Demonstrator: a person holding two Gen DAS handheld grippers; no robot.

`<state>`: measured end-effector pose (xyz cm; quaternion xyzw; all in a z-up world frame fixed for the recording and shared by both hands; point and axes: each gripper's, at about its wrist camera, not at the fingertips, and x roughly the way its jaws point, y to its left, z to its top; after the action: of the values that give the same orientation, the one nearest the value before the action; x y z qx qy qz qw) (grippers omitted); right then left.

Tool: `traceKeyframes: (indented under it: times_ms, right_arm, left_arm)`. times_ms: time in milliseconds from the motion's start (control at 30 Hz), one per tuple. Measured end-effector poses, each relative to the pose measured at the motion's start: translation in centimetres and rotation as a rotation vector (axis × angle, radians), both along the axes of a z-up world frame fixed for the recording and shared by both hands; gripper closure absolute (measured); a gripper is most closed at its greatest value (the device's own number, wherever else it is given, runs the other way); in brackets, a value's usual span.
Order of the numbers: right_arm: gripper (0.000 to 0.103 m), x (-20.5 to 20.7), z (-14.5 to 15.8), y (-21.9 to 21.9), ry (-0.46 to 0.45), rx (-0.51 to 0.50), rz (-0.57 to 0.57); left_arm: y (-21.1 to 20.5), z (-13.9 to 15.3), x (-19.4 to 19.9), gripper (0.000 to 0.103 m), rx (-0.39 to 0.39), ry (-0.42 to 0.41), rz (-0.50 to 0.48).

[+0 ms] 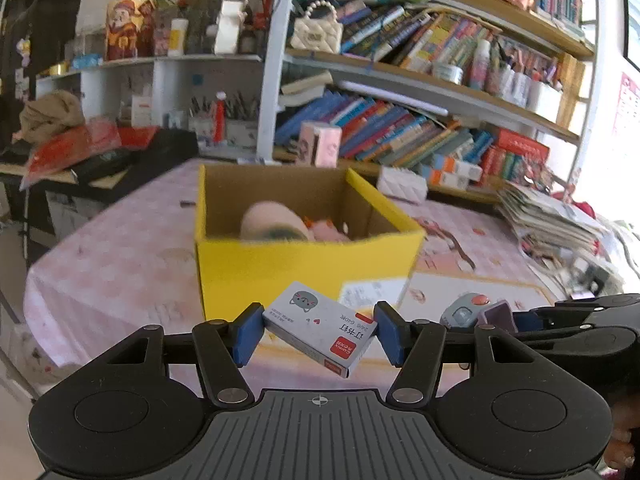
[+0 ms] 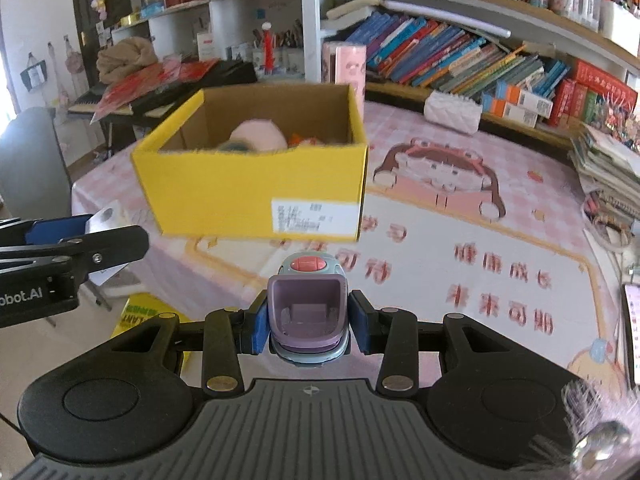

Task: Organize objects
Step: 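Lift the white staple box and purple toy and carry them toward the yellow box, then lower the white staple box and purple toy into the yellow box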

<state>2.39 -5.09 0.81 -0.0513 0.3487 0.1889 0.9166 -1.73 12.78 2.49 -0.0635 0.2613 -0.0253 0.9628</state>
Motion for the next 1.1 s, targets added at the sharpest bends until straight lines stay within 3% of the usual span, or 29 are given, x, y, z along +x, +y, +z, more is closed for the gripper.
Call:
traceKeyframes:
  times_ms: [300, 500, 867, 1100]
  right_arm:
    - [0.065, 6.3, 3.3, 1.6, -0.109, 0.049, 0.063]
    - [0.065, 11.1, 4.0, 3.3, -0.173, 0.030, 0.132]
    - [0.065, 16.5, 0.3, 7.4, -0.190, -0.123, 0.330]
    - [0.065, 18.9, -1.5, 8.6, -0.109, -0.180, 0.397]
  left_arm:
    - [1.4, 2.3, 5.7, 0.044, 0.018, -0.074, 0.088]
    - [2.0, 2.2, 9.8, 0.044, 0.019, -0.079, 0.154]
    - [2.0, -0.9, 15.1, 0.044, 0.063, 0.043, 0.200]
    - [1.9, -2.3, 17.0, 0.044, 0.083, 0.113, 0.202]
